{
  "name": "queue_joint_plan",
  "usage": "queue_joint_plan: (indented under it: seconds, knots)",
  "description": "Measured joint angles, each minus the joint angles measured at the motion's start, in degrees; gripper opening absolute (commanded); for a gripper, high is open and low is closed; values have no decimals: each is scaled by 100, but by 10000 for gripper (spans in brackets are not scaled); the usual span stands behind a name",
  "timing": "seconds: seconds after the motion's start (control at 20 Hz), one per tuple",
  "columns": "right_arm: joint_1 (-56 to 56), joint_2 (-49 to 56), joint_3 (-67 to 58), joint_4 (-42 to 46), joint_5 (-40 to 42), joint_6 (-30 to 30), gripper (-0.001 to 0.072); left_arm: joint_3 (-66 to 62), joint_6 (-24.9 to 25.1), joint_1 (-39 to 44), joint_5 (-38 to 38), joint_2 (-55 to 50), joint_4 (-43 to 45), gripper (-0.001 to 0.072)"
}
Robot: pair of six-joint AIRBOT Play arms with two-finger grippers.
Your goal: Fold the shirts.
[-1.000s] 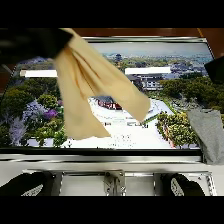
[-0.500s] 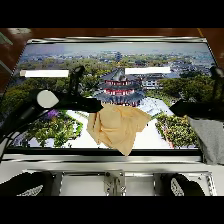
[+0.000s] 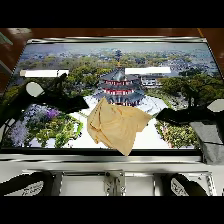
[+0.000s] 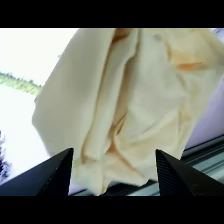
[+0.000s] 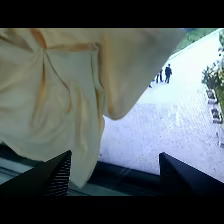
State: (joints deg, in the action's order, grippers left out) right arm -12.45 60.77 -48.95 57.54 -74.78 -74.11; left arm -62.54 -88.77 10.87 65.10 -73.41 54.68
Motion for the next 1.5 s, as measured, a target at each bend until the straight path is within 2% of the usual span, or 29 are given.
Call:
queue_joint_plan:
  seconds: [0.15, 0.3, 0.45, 0.7, 0.75, 0.8, 0.85, 1.05, 1.45, 1.5]
  knots:
    - [15, 339, 28, 68, -391, 81, 669, 741, 205, -382, 616, 299, -42, 604]
    - [125, 627, 144, -42, -557, 114, 670, 1740, 284, -258, 511, 518, -323, 605]
    - [396, 855, 302, -114, -538, 127, 670, 2505, 326, 216, -240, 529, -872, 605]
    - [859, 1185, 391, -181, -367, 61, 670, 2907, 350, 914, -1576, 234, -1637, 602]
    - [942, 1259, 400, -192, -341, 31, 669, 2933, 350, 964, -1775, 179, -1722, 581]
    - [1034, 1349, 402, -195, -308, 17, 669, 2953, 345, 1005, -1961, 136, -1792, 484]
    - [1128, 1440, 409, -208, -273, -24, 670, 2968, 310, 1038, -2142, 105, -1853, 332]
    - [1517, 1794, 411, -221, -55, -127, 670, 2968, 111, 1104, -2614, 44, -1976, 54]
    - [2070, 2516, 411, -898, 546, -321, 661, 2785, 398, 1123, -2903, 87, -2015, 45]
    - [2153, 2568, 411, -970, 599, -369, 533, 2778, 417, 1123, -2905, 101, -2009, 45]
